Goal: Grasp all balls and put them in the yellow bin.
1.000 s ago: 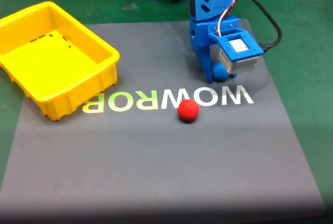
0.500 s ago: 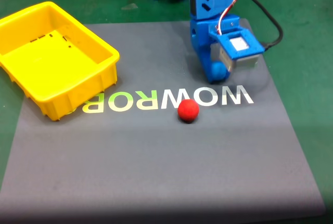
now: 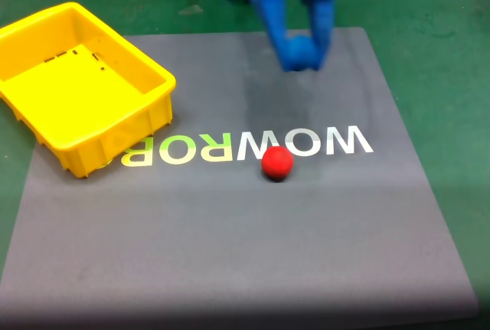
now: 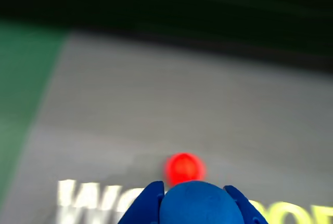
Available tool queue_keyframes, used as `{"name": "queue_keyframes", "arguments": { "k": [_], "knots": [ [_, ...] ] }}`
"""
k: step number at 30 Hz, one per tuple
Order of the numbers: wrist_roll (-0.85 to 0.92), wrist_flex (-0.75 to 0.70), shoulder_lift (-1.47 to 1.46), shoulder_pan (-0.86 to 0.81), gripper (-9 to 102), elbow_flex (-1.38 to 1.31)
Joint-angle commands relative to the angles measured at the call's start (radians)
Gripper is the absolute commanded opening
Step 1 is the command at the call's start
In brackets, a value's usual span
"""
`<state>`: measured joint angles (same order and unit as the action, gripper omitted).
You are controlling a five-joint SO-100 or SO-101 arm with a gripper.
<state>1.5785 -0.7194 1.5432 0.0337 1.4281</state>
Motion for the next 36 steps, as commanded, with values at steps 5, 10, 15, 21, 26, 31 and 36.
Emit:
{"name": "queue_keyframes", "arguments": {
  "k": [5,10,15,21,26,31,36],
  "knots": [
    [0.083,0.0,0.103,-0.284,0,-0.075],
    [0.133,0.003,0.087,-0.42,0,-0.067],
    [0.169,0.005,0.089,-0.511,0,-0.054],
    [0.209,0.0,0.127,-0.611,0,0.035],
    [0.284,0.118,0.186,-0.692,2,0.212],
    [0.259,0.146,0.239,-0.724,34,0.265],
    [0.23,0.138,0.301,-0.709,39,0.268]
  ]
}}
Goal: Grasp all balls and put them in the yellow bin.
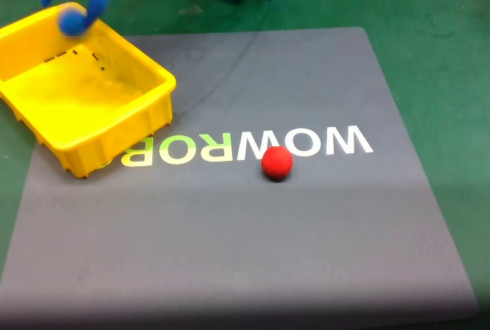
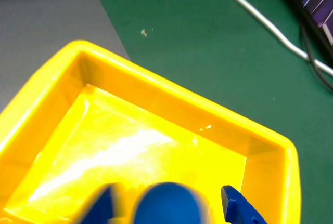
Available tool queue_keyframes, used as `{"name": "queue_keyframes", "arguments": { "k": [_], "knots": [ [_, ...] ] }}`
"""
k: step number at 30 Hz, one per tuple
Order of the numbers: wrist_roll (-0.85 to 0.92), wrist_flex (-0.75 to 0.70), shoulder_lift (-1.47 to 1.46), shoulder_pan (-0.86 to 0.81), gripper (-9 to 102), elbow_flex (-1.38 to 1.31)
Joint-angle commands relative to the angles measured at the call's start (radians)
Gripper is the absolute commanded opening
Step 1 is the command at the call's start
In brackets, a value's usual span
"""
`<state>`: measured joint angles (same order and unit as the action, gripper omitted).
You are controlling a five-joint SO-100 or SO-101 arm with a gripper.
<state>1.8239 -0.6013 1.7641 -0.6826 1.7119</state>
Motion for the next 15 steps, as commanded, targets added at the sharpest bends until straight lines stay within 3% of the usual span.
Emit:
{"name": "queue_keyframes", "arguments": {
  "k": [1,7,11,15],
  "knots": [
    [-0.017,0.02,0.089,0.017,40,-0.015],
    [-0.021,-0.003,0.149,0.121,40,-0.015],
    [-0.055,-0.103,0.229,0.276,40,-0.003],
    [-0.074,-0.106,0.287,0.439,39,0.071]
  ]
}}
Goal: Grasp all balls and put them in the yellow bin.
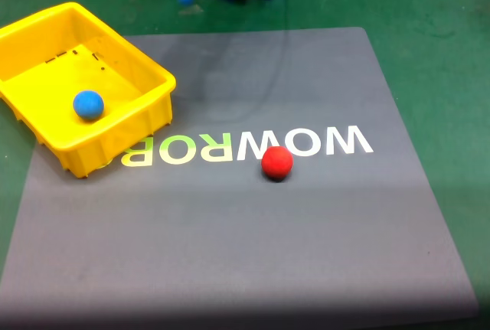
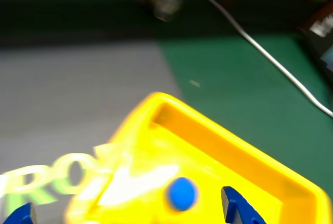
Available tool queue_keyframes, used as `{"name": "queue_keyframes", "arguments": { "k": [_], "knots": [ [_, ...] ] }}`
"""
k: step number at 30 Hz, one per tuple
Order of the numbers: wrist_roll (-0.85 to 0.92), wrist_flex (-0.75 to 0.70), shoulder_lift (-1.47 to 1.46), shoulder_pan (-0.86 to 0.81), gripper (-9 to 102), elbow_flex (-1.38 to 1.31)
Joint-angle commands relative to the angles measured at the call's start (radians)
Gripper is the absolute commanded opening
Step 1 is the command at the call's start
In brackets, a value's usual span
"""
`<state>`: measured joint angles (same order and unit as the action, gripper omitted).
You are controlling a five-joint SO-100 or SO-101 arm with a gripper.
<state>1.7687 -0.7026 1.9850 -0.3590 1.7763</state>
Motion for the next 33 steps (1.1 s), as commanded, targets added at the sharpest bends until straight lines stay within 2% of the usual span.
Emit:
{"name": "queue_keyframes", "arguments": {
  "k": [1,5,8,14,24,33],
  "knots": [
    [-0.025,-0.005,0.064,0.149,39,0.015],
    [-0.026,0.009,-0.012,0.238,39,0.008],
    [-0.003,0.094,-0.127,0.268,38,-0.014],
    [0.015,0.198,-0.442,0.307,38,-0.207],
    [-0.009,0.193,-0.839,0.362,37,-0.588],
    [0.023,0.184,-0.971,0.36,37,-0.657]
  ]
}}
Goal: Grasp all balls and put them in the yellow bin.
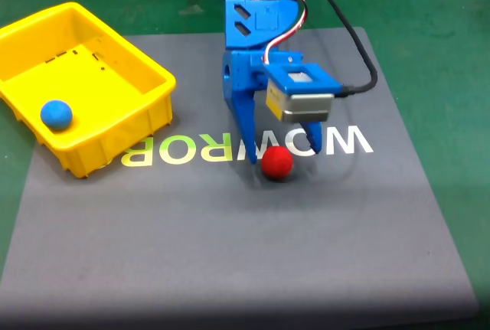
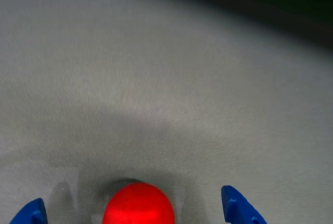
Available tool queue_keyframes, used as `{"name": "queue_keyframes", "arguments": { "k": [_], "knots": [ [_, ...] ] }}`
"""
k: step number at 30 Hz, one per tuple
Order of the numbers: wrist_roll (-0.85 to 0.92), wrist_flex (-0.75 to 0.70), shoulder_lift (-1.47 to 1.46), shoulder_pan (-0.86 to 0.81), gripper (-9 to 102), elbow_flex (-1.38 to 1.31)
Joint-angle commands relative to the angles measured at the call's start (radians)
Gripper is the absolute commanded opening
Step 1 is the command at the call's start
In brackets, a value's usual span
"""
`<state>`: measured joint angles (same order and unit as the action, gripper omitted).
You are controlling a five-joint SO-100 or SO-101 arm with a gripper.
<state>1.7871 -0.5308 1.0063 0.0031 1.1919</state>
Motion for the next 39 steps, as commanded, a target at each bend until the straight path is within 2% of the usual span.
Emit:
{"name": "queue_keyframes", "arguments": {
  "k": [1,24,27,32,39],
  "knots": [
    [0.006,0.006,0.002,-0.002,37,-0.072],
    [-0.011,0.008,-0.133,0.002,36,-0.11],
    [-0.005,-0.002,-0.133,0.0,28,-0.11],
    [-0.009,-0.021,-0.13,0.0,0,-0.11],
    [-0.028,-0.072,-0.117,0.005,0,-0.11]
  ]
}}
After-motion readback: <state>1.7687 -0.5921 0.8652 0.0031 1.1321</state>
